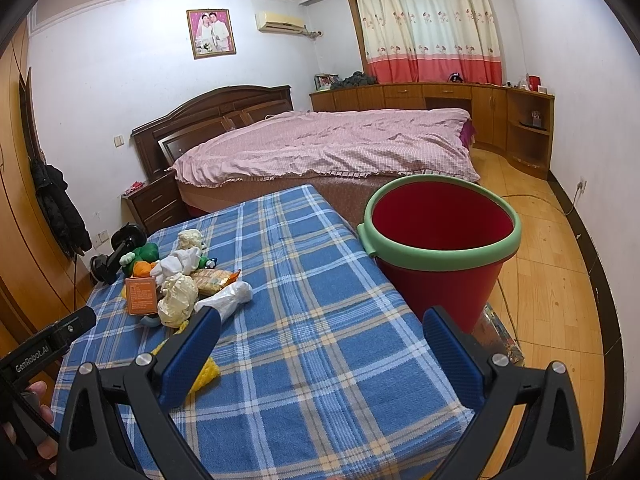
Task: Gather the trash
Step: 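Grasp the orange box with the left tool while the right tool grasps the white plastic bag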
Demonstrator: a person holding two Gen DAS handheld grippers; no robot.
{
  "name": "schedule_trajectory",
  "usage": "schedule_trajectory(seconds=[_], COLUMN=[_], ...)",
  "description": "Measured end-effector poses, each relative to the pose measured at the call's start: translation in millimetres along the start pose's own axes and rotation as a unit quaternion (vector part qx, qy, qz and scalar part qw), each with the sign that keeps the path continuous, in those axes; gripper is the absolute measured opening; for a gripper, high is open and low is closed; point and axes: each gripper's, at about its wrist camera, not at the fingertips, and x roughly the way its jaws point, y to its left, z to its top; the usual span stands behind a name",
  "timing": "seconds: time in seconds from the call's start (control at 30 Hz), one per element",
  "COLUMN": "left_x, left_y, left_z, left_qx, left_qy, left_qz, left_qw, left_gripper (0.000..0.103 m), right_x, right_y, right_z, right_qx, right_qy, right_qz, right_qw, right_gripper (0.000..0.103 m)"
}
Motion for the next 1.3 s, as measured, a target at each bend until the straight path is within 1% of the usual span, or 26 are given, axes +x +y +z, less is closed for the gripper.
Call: schedule_trajectory(seconds=[0.1,0.13,0.3,0.53,0.7,0.87,1.03,1.1,1.13,1.2,1.3], left_x=[6,13,24,47,69,94,118,126,129,136,143], left_y=[7,11,20,36,39,38,37,38,38,40,41], left_z=[4,6,16,32,38,41,40,40,40,40,39], left_qx=[0.0,0.0,-0.003,-0.013,-0.009,-0.005,-0.001,-0.001,-0.002,-0.007,-0.011], left_qy=[0.005,0.008,0.017,0.034,0.05,0.069,0.092,0.099,0.103,0.111,0.121], left_qz=[0.001,0.004,0.015,0.021,0.02,0.009,-0.016,-0.026,-0.032,-0.05,-0.072], left_qw=[1.0,1.0,0.9997,0.9991,0.9985,0.9976,0.9956,0.9947,0.9942,0.9926,0.9899], left_gripper=[0.097,0.097,0.097,0.097,0.097,0.097,0.091,0.085,0.084,0.078,0.073], right_x=[2,4,14,34,47,61,78,84,88,94,101], right_y=[2,2,10,22,30,33,34,35,36,39,43], right_z=[1,4,11,21,25,30,29,28,28,26,26], right_qx=[-0.002,-0.003,-0.012,-0.015,-0.016,-0.015,-0.015,-0.014,-0.014,-0.016,-0.016], right_qy=[0.006,0.006,0.009,0.036,0.05,0.067,0.089,0.098,0.101,0.108,0.115], right_qz=[0.002,0.002,0.006,0.014,0.009,0.0,-0.013,-0.017,-0.018,-0.023,-0.025], right_qw=[1.0,1.0,1.0,0.999,0.999,0.998,0.996,0.995,0.995,0.994,0.993], right_gripper=[0.103,0.103,0.103,0.103,0.103,0.103,0.103,0.103,0.103,0.103,0.103])
